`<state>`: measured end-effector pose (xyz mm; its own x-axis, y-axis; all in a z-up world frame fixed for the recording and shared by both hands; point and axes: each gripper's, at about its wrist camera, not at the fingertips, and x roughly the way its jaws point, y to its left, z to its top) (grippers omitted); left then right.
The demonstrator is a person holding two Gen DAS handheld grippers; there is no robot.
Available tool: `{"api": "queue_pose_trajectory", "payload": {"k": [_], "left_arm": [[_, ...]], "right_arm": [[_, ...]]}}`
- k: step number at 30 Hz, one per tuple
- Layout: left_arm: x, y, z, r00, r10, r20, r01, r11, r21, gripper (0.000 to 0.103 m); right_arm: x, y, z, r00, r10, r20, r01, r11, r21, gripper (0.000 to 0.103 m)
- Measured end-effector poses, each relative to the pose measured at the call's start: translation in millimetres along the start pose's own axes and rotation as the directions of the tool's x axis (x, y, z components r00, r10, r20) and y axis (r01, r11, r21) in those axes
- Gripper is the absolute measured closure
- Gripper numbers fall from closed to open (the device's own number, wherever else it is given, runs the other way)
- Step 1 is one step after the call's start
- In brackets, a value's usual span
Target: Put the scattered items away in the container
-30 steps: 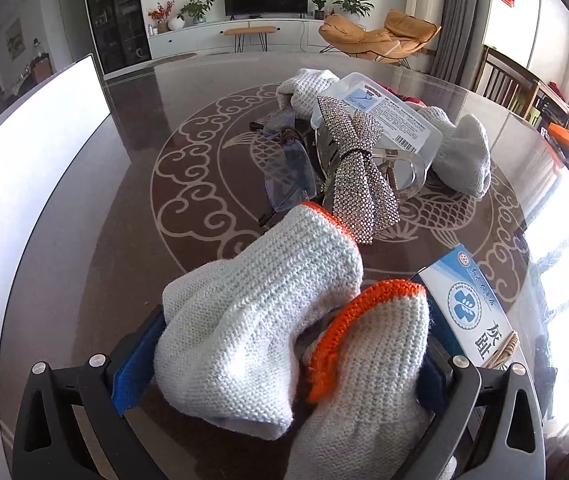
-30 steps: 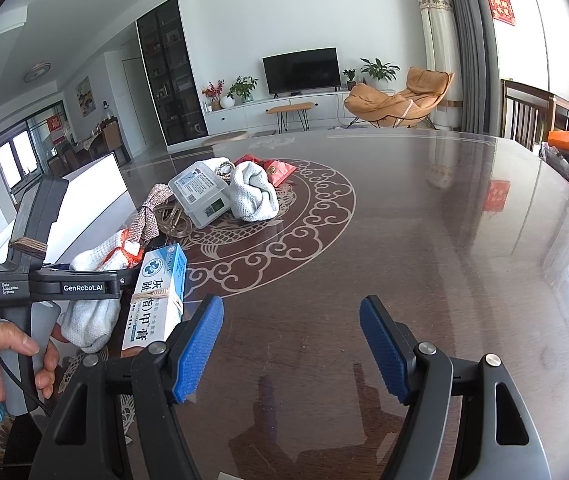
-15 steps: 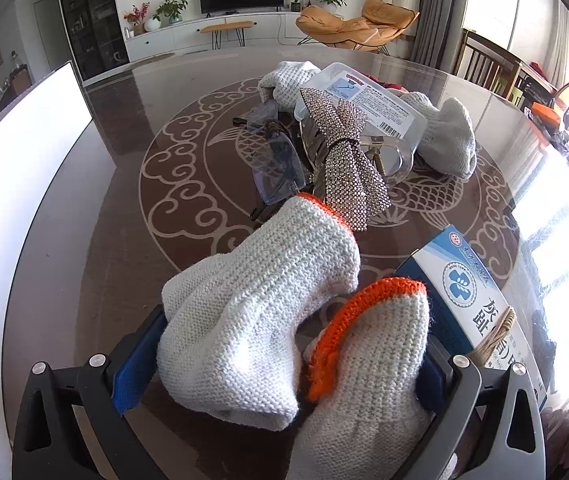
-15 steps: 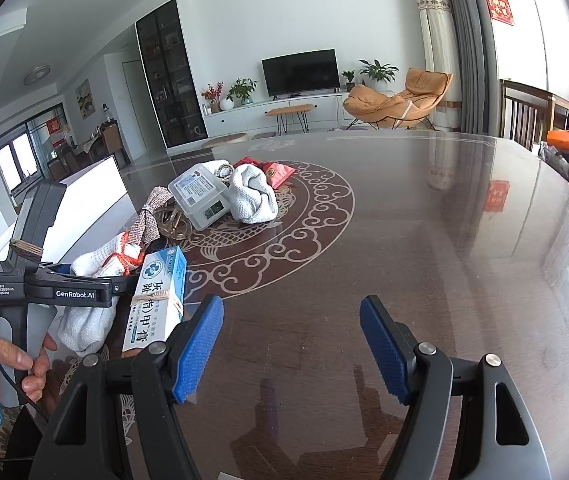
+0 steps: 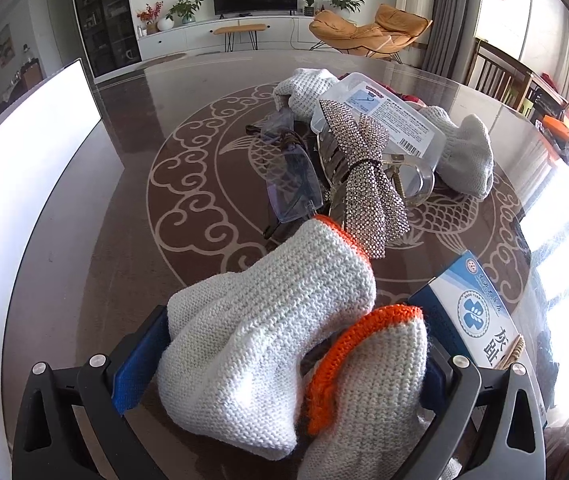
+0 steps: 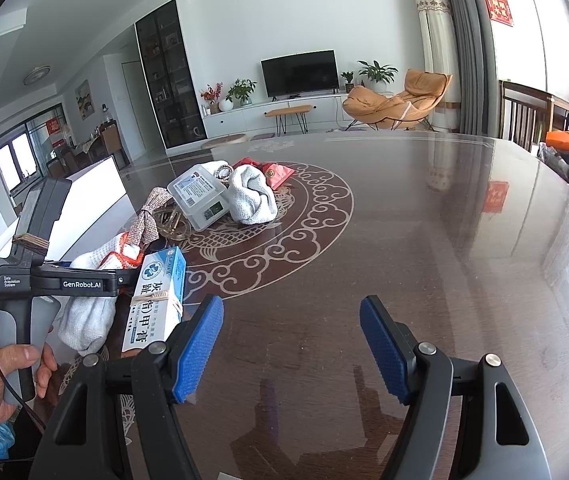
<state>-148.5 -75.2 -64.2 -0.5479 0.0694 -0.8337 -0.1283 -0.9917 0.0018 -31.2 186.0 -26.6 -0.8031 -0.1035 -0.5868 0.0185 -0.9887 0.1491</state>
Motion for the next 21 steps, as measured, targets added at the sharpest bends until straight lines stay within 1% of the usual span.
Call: {"api": "queue_pose_trajectory", "payload": {"k": [4, 7, 21], "left_arm": [[2.8, 1.9, 4.1, 1.000, -0.007, 0.011, 0.006, 1.000, 0.010, 0.000], [4.7, 3.9, 5.8, 0.999, -0.020, 0.036, 0.019, 0.999, 0.027, 0.000], [7.7, 7.7, 10.5, 0.999, -0.023, 0.037, 0.022, 0.999, 0.031, 0.000]], "right_arm": [[-0.3, -0.1, -0.4, 1.000, -0.001, 0.000, 0.001, 1.000, 0.000, 0.030], [-0.7, -0.7, 0.0, 1.000, -0.001, 0.002, 0.001, 1.000, 0.002, 0.030], [-1.9, -3.7, -0.3, 1.000, -0.006, 0.000, 0.006, 1.000, 0.014, 0.030]]}}
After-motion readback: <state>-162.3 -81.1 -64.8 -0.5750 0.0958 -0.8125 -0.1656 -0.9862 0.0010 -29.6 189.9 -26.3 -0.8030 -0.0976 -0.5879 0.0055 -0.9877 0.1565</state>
